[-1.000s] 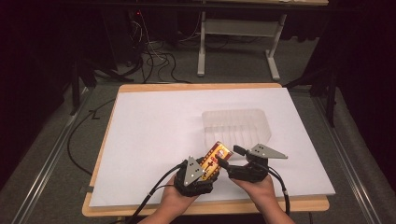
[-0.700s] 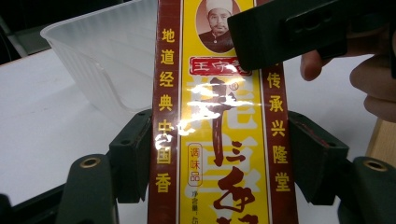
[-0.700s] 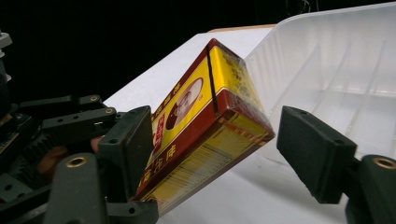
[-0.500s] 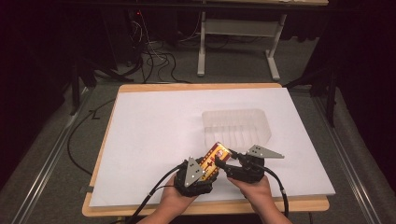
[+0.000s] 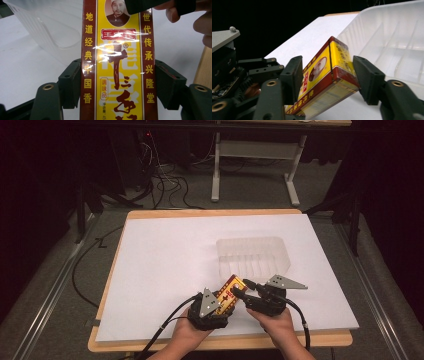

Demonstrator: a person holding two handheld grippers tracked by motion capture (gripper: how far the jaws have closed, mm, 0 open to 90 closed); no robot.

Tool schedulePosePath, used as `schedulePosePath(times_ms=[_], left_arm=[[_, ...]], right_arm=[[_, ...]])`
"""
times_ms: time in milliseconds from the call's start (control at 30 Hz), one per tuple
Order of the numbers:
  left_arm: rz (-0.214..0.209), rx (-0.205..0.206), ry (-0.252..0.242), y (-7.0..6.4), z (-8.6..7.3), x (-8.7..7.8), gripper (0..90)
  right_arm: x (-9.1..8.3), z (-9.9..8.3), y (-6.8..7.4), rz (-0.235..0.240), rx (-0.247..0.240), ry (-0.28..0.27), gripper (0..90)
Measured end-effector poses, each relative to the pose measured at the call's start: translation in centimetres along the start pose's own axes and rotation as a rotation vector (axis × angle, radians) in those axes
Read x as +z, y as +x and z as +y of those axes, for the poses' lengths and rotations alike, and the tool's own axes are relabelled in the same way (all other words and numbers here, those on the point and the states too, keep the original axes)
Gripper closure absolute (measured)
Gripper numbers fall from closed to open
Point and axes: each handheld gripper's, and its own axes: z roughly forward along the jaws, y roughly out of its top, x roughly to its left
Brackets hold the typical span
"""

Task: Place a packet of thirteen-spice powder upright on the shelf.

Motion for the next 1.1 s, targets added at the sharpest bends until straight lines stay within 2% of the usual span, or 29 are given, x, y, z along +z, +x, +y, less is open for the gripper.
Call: schedulePosePath(times_ms=[200, 333, 367, 400, 567, 600, 633, 667, 733, 933, 1100], left_arm=[[0.003, 0.008, -0.049, -0.1, 0.3, -0.5, 32.8], [0.014, 0.011, -0.043, -0.1, 0.3, -0.5, 32.7], [0.011, 0.008, -0.045, -0.1, 0.3, -0.5, 32.7], [0.014, 0.011, -0.045, -0.1, 0.2, -0.6, 32.7], [0.019, 0.020, -0.040, -0.3, 0.1, -0.4, 32.6], [0.013, 0.019, -0.041, -0.3, 0.1, -0.4, 32.6], [0.013, 0.019, -0.041, -0.3, 0.1, -0.4, 32.6], [0.009, 0.015, -0.038, -0.2, 0.1, -0.3, 32.6], [0.009, 0.020, -0.030, -0.3, 0.1, -0.2, 32.5], [0.015, 0.028, -0.016, -0.3, -0.1, 0.1, 31.4], [0.008, 0.015, 0.006, 0.0, -0.1, 0.1, 25.1]], right_arm=[[0.4, -0.1, -0.2, 0.048, 0.039, 0.017, 35.1], [0.4, 0.0, -0.1, 0.061, 0.047, -0.010, 40.2], [0.4, 0.1, -0.1, 0.060, 0.054, -0.011, 45.4], [0.3, 0.1, -0.1, 0.058, 0.060, -0.010, 46.9], [0.3, -0.2, -1.0, 0.100, 0.126, 0.002, 51.6], [0.1, -0.3, -1.0, 0.094, 0.132, -0.001, 56.7], [0.1, -0.3, -1.0, 0.094, 0.132, -0.001, 56.7], [0.0, -0.3, -1.2, 0.115, 0.140, -0.013, 61.1], [-0.1, -0.2, -1.1, 0.129, 0.138, -0.023, 63.1], [-0.2, -0.1, -0.3, 0.121, 0.084, -0.031, 66.2], [-0.6, 0.3, 0.2, 0.083, 0.032, -0.055, 67.9]])
